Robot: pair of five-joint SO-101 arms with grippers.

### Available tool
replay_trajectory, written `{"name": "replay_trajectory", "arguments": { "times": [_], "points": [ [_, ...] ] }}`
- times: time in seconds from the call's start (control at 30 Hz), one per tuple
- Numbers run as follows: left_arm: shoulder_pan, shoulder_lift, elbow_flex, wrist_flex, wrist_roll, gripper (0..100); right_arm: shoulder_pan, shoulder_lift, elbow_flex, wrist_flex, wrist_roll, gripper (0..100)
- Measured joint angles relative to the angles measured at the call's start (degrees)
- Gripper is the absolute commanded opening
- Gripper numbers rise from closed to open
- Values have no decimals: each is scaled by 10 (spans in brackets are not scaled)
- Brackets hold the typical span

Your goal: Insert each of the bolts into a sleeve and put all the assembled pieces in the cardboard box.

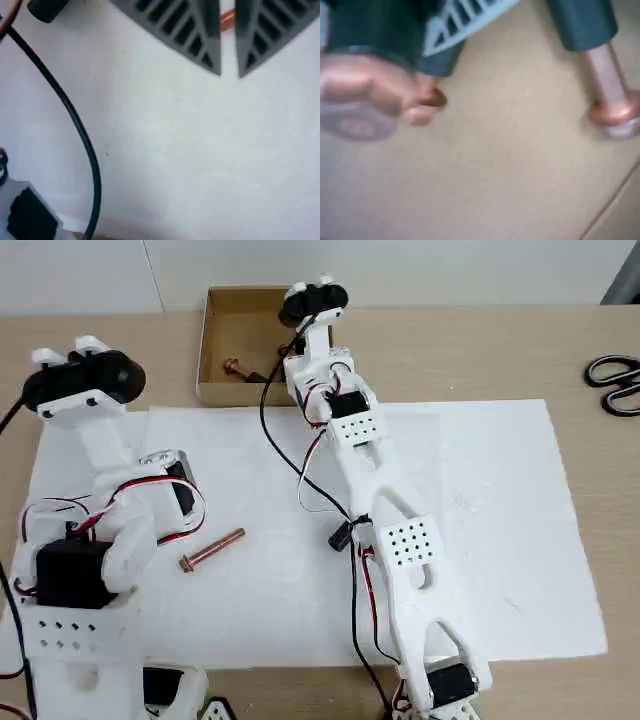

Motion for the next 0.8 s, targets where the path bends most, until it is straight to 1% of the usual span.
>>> {"name": "replay_trajectory", "arguments": {
  "times": [0.1, 0.27, 0.47, 0.53, 0.6, 0.7, 0.8],
  "points": [
    [0, 0, 0, 0, 0, 6, -4, 0, -2, 17, 8, 217],
    [0, 0, 0, 0, 0, 6, -4, 0, -20, 28, 8, 213],
    [0, 0, 0, 0, 0, 6, -3, 3, -84, 30, 8, 213],
    [0, 0, -4, 0, 0, 6, -4, 3, -111, 46, 8, 213],
    [0, 0, -19, 7, 0, 6, -3, 3, -151, 82, 8, 213],
    [0, 0, -47, 23, 0, 6, -6, 3, -224, 167, 8, 213],
    [0, 0, -57, 35, 0, 6, -11, -5, -244, 265, 8, 213]
  ]
}}
